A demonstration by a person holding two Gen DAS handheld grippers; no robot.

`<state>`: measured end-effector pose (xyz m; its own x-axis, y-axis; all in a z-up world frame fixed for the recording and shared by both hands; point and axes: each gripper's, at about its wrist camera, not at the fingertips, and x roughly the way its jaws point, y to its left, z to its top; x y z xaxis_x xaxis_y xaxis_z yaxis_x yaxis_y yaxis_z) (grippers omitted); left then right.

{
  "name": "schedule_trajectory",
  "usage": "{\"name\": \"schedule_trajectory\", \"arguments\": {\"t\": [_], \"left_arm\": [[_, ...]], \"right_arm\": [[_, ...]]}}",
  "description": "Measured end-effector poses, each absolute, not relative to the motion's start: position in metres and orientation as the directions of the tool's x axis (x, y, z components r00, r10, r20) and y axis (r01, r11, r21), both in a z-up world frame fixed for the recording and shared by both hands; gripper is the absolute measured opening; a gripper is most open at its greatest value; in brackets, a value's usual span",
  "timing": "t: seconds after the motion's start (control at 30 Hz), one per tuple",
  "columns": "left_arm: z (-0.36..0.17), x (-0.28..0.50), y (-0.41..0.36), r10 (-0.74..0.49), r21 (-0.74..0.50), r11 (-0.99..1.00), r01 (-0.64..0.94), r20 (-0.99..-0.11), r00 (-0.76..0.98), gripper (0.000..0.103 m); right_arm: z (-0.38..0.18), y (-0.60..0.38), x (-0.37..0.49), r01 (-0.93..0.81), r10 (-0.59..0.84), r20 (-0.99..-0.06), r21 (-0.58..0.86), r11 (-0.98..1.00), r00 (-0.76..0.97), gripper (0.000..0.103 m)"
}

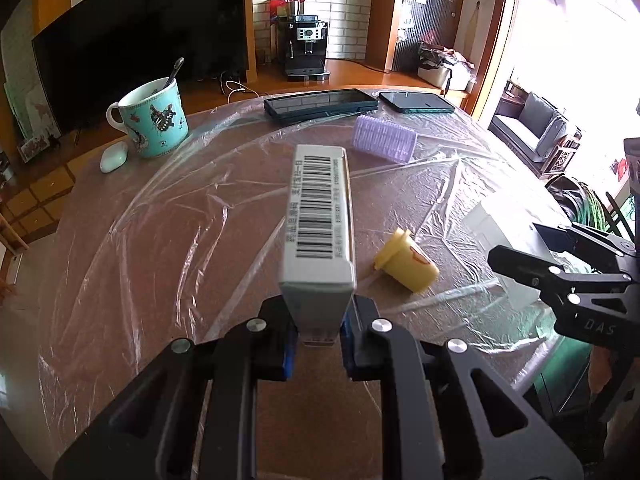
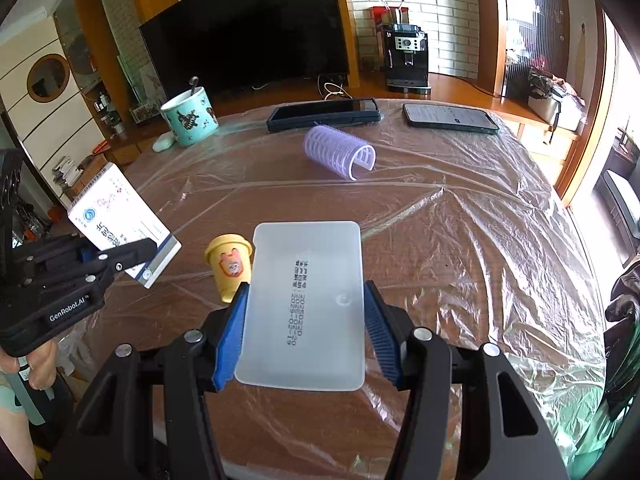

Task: Collect trash
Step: 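Carry the white medicine box and plastic container over the black bin with both grippers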

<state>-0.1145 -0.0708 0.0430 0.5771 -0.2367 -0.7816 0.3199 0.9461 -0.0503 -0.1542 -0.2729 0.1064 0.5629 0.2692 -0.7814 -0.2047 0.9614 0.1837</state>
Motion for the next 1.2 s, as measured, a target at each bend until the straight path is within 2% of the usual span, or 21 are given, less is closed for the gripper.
{"name": "schedule_trajectory", "arguments": {"t": [1.2], "left_arm": [[0.049, -0.209, -0.074, -0.292, -0.059, 0.924, 0.378, -0.748, 0.596, 0.019]], "right_arm": [[0.131, -0.274, -0.237, -0.315, 0.345, -0.734, 0.187, 0.930, 0.584, 0.055]]}}
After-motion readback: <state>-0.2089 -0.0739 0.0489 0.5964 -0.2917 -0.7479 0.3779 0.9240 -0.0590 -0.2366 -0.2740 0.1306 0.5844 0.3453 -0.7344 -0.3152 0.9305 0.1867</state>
